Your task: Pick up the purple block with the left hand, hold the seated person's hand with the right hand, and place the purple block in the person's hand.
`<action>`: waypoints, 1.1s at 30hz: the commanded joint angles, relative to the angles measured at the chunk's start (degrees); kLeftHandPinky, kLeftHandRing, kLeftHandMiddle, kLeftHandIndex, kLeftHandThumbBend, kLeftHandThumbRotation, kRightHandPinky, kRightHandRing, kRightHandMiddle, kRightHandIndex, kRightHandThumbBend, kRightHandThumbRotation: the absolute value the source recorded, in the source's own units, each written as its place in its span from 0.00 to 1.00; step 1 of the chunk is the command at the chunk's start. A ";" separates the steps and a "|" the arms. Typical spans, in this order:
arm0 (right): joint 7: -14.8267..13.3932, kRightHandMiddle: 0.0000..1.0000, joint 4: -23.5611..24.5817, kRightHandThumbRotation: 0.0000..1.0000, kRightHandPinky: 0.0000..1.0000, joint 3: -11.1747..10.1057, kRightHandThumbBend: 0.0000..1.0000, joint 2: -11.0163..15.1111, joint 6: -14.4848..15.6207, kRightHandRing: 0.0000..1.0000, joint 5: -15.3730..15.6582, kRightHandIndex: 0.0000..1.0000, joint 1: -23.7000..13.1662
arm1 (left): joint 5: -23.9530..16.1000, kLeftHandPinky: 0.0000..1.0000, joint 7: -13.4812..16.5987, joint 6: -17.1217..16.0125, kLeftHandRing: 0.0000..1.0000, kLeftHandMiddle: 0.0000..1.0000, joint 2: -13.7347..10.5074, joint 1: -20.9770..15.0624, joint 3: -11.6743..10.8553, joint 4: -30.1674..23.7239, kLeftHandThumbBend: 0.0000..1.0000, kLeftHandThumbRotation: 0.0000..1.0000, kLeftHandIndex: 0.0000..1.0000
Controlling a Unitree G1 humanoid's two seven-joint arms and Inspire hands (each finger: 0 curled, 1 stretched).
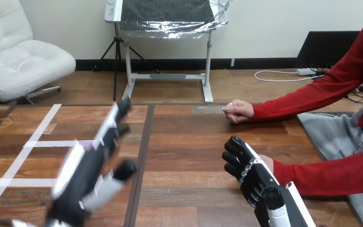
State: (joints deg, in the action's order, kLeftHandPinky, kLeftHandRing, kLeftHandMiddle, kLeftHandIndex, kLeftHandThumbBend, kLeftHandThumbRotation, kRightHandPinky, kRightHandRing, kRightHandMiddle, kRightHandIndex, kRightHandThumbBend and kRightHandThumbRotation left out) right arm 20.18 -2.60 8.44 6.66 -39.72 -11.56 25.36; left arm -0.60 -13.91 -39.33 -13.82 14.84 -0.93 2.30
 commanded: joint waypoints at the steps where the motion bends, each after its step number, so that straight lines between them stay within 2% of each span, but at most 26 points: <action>1: -0.38 0.95 1.50 1.00 0.95 -0.85 0.74 -0.87 -0.31 0.95 -0.18 0.94 -4.31 | -1.43 0.92 1.67 1.82 1.00 1.00 -3.12 -11.20 -3.49 -0.36 0.96 0.93 1.00; 6: -0.16 0.95 1.35 1.00 0.95 -0.77 0.76 -0.90 0.00 0.95 -0.48 0.94 -4.56 | -1.03 0.92 0.66 3.29 1.00 1.00 -5.71 -15.92 -4.27 1.59 0.94 0.87 1.00; 11: -0.14 0.95 0.93 1.00 0.95 -0.81 0.76 -1.03 -0.49 0.95 -0.32 0.93 -4.92 | -0.56 0.97 -0.17 5.36 1.00 1.00 -7.50 -19.60 -4.74 3.55 0.92 0.79 1.00; 25: -0.40 0.95 1.02 1.00 0.95 -0.80 0.79 -1.16 -0.63 0.95 0.16 0.94 -5.33 | -2.23 1.00 -2.27 8.19 1.00 1.00 -11.90 -28.05 -4.23 10.74 0.84 0.68 1.00; 29: -0.52 0.95 1.01 1.00 0.95 -0.89 0.79 -1.13 -0.77 0.96 0.42 0.94 -5.50 | -6.07 1.00 -2.08 10.60 1.00 1.00 -13.94 -30.21 -3.61 12.03 0.85 0.68 1.00; 33: -0.43 0.95 0.84 1.00 0.95 -0.91 0.80 -1.12 -0.92 0.96 0.25 0.94 -5.77 | -9.11 1.00 -1.95 10.57 1.00 1.00 -15.33 -32.59 -3.00 14.59 0.85 0.68 1.00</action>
State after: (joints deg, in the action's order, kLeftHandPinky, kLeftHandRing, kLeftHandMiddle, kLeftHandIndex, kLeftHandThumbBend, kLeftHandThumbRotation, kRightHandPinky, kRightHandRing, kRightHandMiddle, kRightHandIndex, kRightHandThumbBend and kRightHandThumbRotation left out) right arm 20.07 -2.68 8.40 6.58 -39.62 -11.03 23.87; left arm -6.99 -15.91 -29.24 -26.04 -11.76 -4.77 13.53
